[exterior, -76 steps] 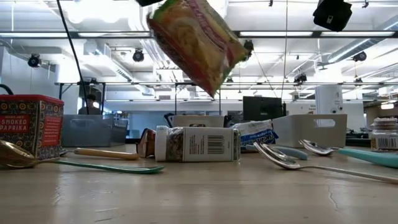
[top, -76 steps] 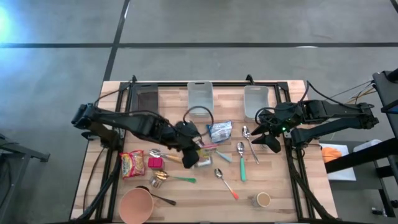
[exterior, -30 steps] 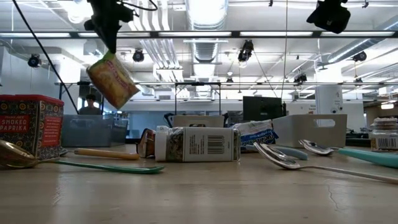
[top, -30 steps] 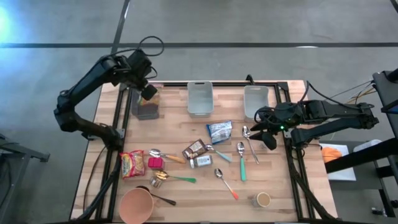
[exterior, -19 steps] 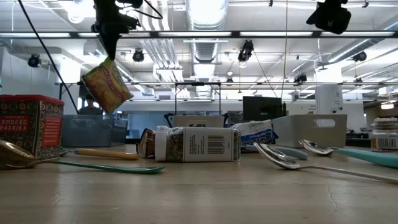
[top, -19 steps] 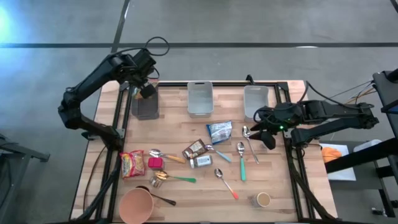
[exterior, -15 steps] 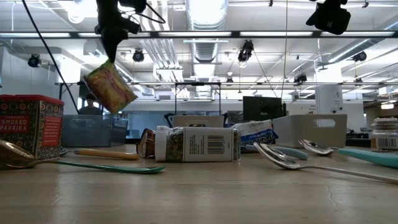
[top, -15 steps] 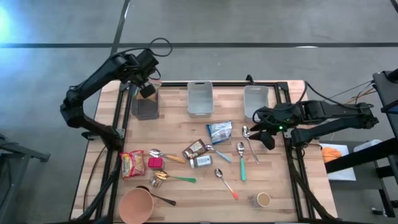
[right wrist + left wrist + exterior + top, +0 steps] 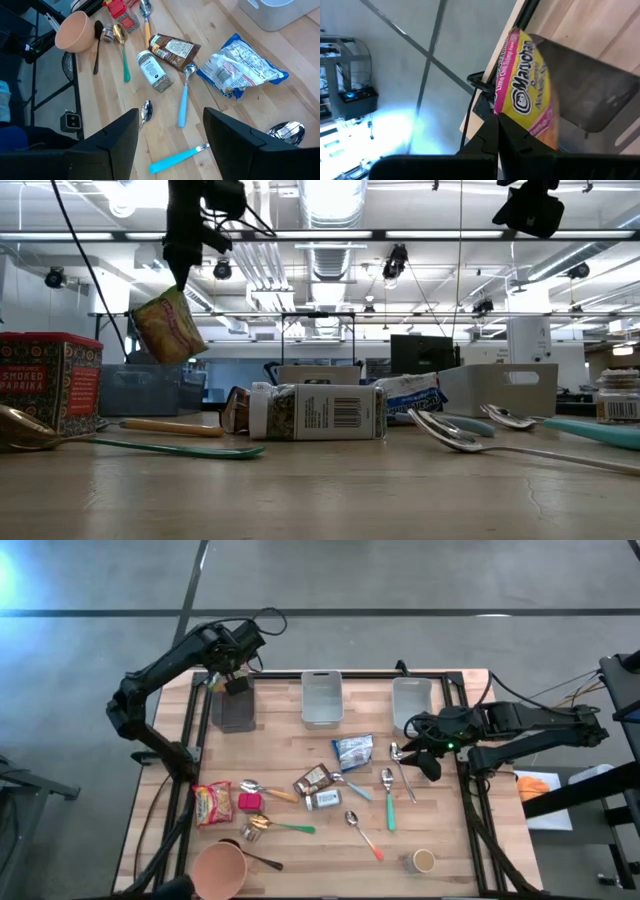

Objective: Pick & Place Food Item
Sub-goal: Put the green noodle pack into the black bin

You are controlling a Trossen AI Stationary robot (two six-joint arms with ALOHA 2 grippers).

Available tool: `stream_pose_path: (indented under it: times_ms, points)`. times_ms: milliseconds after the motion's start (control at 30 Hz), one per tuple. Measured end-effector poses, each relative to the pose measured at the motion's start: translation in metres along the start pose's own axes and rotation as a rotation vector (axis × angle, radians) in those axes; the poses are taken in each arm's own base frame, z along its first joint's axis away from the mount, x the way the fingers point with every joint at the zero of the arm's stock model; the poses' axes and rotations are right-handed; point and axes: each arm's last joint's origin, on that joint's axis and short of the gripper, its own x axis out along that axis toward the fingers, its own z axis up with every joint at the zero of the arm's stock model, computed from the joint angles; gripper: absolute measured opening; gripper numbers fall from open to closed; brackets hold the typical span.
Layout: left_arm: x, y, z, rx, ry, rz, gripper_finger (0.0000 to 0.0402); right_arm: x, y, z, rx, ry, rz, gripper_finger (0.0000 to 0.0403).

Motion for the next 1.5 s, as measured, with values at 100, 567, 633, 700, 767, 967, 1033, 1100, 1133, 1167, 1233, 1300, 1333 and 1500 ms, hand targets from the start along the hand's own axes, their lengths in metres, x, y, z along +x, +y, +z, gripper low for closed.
stream_pose_path:
  times_ms: [100,567,633,700,767,967,1033,1100,1133,1167,1233,1300,1333,1500]
  points:
    - [0.008,-0.005,0.001,0.035,0.025,0.007,0.0000,0.000,0.000,0.000,0.000,0.000,0.000,0.0219]
    - [0.051,-0.033,-0.001,0.233,0.126,0.076,0.0000,0.000,0.000,0.000,-0.001,0.002,0.002,0.0219]
    - [0.055,-0.035,-0.001,0.249,0.129,0.077,0.0000,0.000,0.000,0.000,0.009,0.002,0.002,0.0219]
    - [0.058,-0.038,-0.002,0.257,0.134,0.075,0.0000,0.000,0.000,0.000,0.019,0.002,0.002,0.0219]
    - [0.062,-0.040,-0.002,0.268,0.141,0.074,0.0000,0.000,0.000,0.000,0.020,0.002,0.002,0.0219]
    - [0.068,-0.043,-0.001,0.320,0.143,0.121,0.0000,0.000,0.000,0.000,0.022,0.002,0.002,0.0219]
    - [0.070,-0.043,0.001,0.328,0.137,0.141,0.0000,0.000,0.000,0.000,0.025,0.003,0.001,0.0219]
    - [0.070,-0.044,0.001,0.354,0.140,0.152,0.0000,0.001,0.000,-0.001,0.025,0.005,-0.001,0.0219]
    - [0.070,-0.043,0.001,0.367,0.139,0.157,0.0000,0.001,0.000,-0.001,0.026,0.005,-0.001,0.0219]
    - [0.070,-0.043,0.003,0.376,0.131,0.166,0.0000,0.001,0.000,-0.001,0.027,0.005,-0.001,0.0219]
    - [0.070,-0.042,0.004,0.402,0.120,0.178,0.0000,0.001,-0.001,-0.001,0.028,0.007,-0.002,0.0219]
    - [0.069,-0.041,0.006,0.434,0.107,0.186,0.0000,0.002,-0.001,-0.002,0.029,0.008,-0.003,0.0219]
    - [0.069,-0.041,0.007,0.452,0.101,0.192,0.0000,0.002,-0.001,-0.002,0.032,0.010,-0.004,0.0219]
    - [0.069,-0.039,0.013,0.553,0.075,0.223,0.0000,0.005,-0.003,-0.004,0.044,0.021,-0.010,0.0219]
